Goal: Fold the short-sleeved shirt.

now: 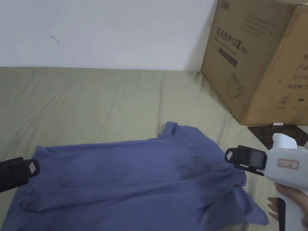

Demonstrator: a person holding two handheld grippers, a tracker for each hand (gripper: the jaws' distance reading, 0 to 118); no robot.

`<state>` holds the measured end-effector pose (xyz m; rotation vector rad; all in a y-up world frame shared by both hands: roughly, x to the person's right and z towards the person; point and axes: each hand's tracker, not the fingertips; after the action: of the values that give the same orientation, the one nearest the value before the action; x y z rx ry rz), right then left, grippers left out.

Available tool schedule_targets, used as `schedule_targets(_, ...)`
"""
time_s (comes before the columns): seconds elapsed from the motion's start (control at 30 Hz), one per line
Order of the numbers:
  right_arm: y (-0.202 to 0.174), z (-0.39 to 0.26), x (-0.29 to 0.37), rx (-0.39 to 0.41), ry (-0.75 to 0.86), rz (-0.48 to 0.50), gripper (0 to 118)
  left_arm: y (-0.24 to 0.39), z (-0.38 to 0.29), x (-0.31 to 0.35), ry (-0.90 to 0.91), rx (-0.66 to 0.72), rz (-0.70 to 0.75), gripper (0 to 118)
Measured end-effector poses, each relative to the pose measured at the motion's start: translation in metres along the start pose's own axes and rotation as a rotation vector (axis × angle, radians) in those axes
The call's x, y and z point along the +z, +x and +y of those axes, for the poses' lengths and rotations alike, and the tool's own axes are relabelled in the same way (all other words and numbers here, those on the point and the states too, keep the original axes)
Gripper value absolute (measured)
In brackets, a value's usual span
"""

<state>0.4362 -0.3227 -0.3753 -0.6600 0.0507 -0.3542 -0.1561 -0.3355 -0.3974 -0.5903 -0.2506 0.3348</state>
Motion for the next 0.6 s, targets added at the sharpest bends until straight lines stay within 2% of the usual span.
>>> schedule_targets(0.07, -0.023, -0.021, 0.040, 0.098, 0.142, 0.054, 113, 0.018, -0.012, 0.031, 0.092, -0.099, 0.011, 113)
schedule_targets(0.1, -0.031, -0.033, 0.057, 0.143, 0.235, 0.065, 111, 0.031, -0.022, 0.049, 0.173, -0.156, 0.030, 104)
schedule_targets(0.13, -0.041, -0.044, 0.074, 0.188, 0.309, 0.082, 104, 0.044, -0.032, 0.066, 0.256, -0.208, 0.076, 87)
schedule_targets(0.17, -0.051, -0.056, 0.090, 0.222, 0.382, 0.091, 74, 0.057, -0.041, 0.081, 0.319, -0.260, 0.123, 43)
schedule_targets(0.2, -0.062, -0.069, 0.104, 0.246, 0.454, 0.086, 26, 0.064, -0.051, 0.092, 0.365, -0.310, 0.171, 7)
schedule_targets(0.23, -0.068, -0.079, 0.109, 0.260, 0.488, 0.061, 0, 0.073, -0.059, 0.102, 0.404, -0.333, 0.212, 0)
schedule_targets(0.27, -0.075, -0.086, 0.115, 0.267, 0.508, 0.041, 0, 0.081, -0.067, 0.115, 0.460, -0.336, 0.211, 0)
schedule_targets(0.33, -0.081, -0.097, 0.125, 0.218, 0.491, 0.093, 0, 0.084, -0.075, 0.132, 0.506, -0.276, 0.153, 0)
schedule_targets(0.4, -0.091, -0.103, 0.122, 0.223, 0.482, 0.094, 0, 0.091, -0.079, 0.143, 0.542, -0.260, 0.195, 0)
schedule_targets(0.47, -0.097, -0.105, 0.122, 0.257, 0.466, 0.099, 0, 0.100, -0.085, 0.154, 0.535, -0.251, 0.162, 0)
schedule_targets(0.53, -0.104, -0.106, 0.118, 0.307, 0.461, 0.084, 0, 0.084, -0.073, 0.130, 0.514, -0.264, 0.175, 0)
schedule_targets(0.6, -0.106, -0.105, 0.121, 0.315, 0.463, 0.091, 0, 0.071, -0.062, 0.137, 0.394, -0.271, 0.226, 0)
